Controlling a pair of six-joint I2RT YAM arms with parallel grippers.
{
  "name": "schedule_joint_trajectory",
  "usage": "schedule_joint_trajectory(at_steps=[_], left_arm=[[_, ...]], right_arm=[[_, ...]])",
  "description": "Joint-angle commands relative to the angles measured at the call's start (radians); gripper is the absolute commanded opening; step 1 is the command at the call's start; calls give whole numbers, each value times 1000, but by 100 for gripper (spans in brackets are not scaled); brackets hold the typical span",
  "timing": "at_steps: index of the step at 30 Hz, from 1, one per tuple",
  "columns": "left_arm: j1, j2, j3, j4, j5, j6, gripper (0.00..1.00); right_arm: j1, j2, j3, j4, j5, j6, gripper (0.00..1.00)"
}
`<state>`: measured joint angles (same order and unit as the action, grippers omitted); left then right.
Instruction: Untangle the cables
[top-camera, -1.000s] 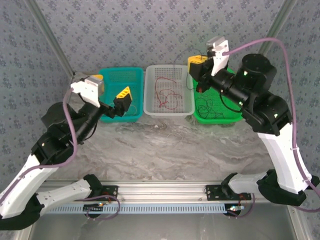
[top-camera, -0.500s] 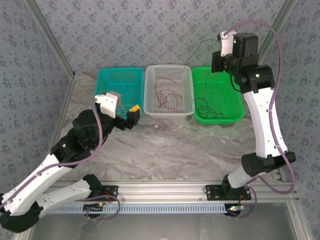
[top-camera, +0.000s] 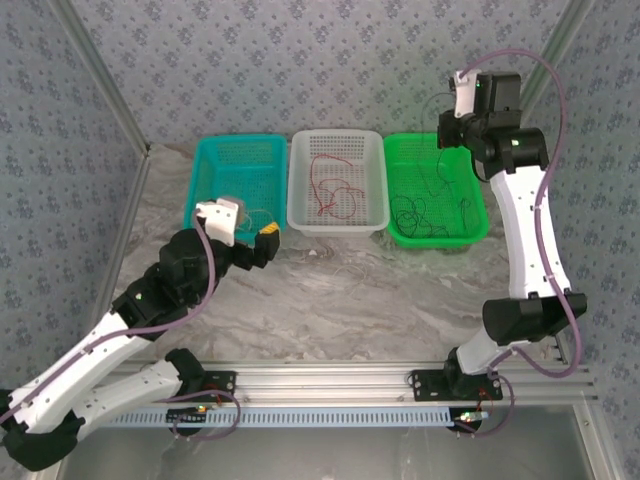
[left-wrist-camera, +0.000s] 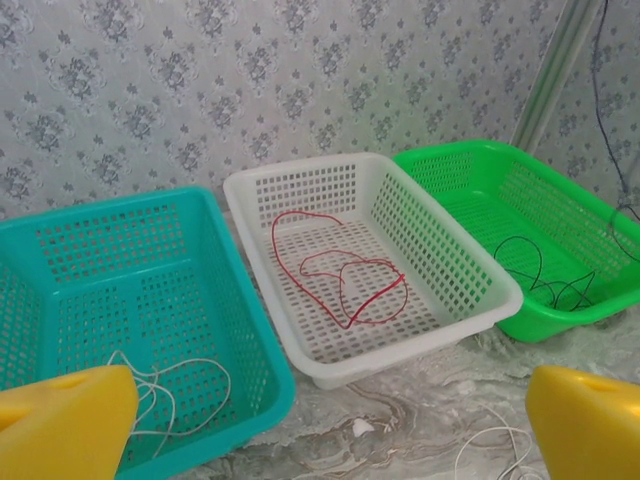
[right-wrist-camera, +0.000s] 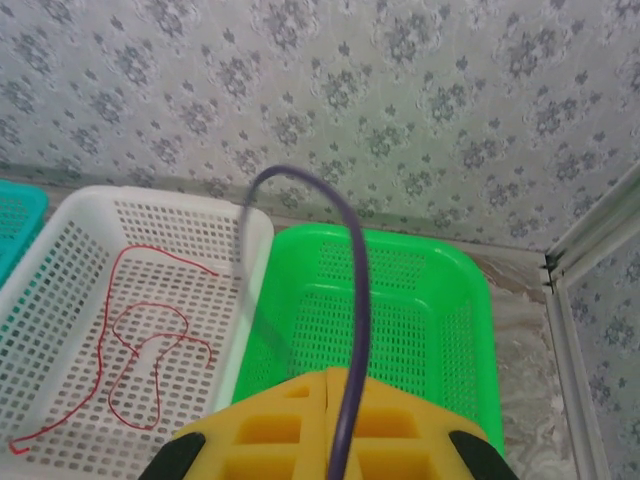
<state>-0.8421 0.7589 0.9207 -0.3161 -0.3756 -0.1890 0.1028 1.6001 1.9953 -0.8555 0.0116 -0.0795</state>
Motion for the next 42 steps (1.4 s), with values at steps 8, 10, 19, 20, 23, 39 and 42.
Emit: schedule_joint_trajectory(at_steps=[8, 10, 19, 20, 23, 39, 42], left_arm=[[8, -11, -111, 5, 41, -82, 100], [7, -12, -147, 15, 61, -109, 99], [7, 31, -244, 62, 146, -191, 99], [7, 41, -248, 61, 153, -194, 99], [7, 69, -253, 66, 178, -202, 99], [-5, 261, -236, 94, 240, -203, 95], [-5, 264, -251, 122, 252, -218, 96]], right_arm=[[-89, 82, -215, 35, -6, 21, 8], [-103, 113, -225, 16, -3, 29, 10], [-120, 224, -283, -6, -19, 51, 15], [-119, 229, -291, -1, -27, 56, 16], [-118, 256, -289, -17, -35, 63, 35], [23, -112, -581, 93, -46, 130, 89], [102, -229, -705, 151, -37, 169, 89]])
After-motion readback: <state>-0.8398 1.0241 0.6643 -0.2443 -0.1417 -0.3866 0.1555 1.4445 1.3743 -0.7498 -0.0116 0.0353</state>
